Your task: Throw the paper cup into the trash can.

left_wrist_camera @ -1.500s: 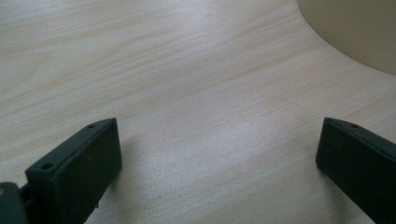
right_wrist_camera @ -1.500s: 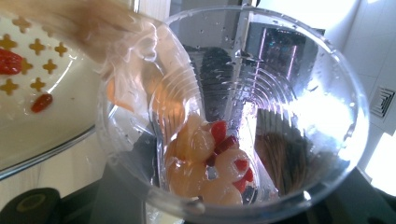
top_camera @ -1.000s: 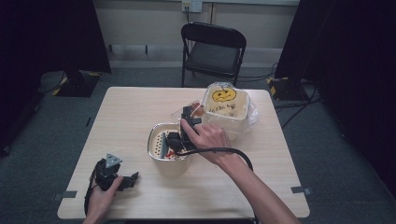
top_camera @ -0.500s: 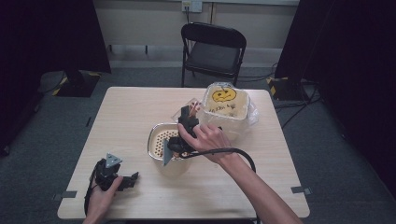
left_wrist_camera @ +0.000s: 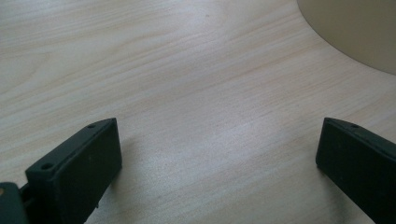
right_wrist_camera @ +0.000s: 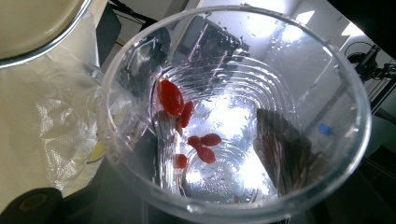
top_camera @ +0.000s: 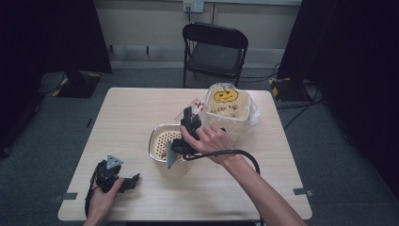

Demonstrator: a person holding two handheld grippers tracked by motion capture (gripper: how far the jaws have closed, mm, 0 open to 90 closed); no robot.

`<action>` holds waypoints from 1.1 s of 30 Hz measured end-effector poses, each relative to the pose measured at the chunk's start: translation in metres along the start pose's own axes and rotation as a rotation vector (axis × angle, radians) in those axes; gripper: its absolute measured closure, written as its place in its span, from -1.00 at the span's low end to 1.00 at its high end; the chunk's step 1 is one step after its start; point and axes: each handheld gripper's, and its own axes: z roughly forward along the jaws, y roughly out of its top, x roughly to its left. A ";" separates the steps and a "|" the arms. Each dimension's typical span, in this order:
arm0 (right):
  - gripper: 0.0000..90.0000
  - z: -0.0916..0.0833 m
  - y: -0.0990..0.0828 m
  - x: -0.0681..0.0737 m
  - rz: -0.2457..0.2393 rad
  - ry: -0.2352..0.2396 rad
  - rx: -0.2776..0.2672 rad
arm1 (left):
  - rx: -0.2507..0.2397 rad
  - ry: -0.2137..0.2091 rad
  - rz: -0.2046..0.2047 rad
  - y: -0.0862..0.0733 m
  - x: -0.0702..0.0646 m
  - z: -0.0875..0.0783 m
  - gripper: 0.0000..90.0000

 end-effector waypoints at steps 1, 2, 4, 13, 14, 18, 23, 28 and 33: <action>0.11 -0.001 -0.001 -0.001 0.019 0.001 -0.002 | 0.000 0.000 0.000 0.000 0.000 0.000 -1.00; 0.11 -0.001 -0.001 -0.002 0.029 -0.001 0.003 | 0.000 0.000 0.000 0.000 0.000 0.000 -1.00; 0.11 -0.002 -0.003 -0.005 0.069 0.009 -0.002 | 0.000 0.000 0.000 0.000 0.000 0.000 -1.00; 0.11 0.002 -0.021 -0.029 0.447 0.222 -0.075 | 0.000 0.000 0.000 0.000 0.000 0.000 -1.00; 0.11 0.002 -0.021 -0.029 0.447 0.222 -0.075 | 0.000 0.000 0.000 0.000 0.000 0.000 -1.00; 0.10 0.005 -0.030 -0.033 0.598 0.323 -0.116 | 0.000 0.000 0.000 0.000 0.000 0.000 -1.00; 0.10 0.011 -0.042 -0.040 0.831 0.462 -0.192 | 0.000 0.001 0.001 0.000 0.000 0.000 -1.00; 0.10 0.020 -0.056 -0.045 1.073 0.578 -0.254 | 0.000 0.000 0.000 0.000 0.000 0.000 -1.00; 0.10 0.031 -0.074 -0.046 1.283 0.722 -0.331 | 0.000 0.000 0.000 0.000 0.000 0.000 -1.00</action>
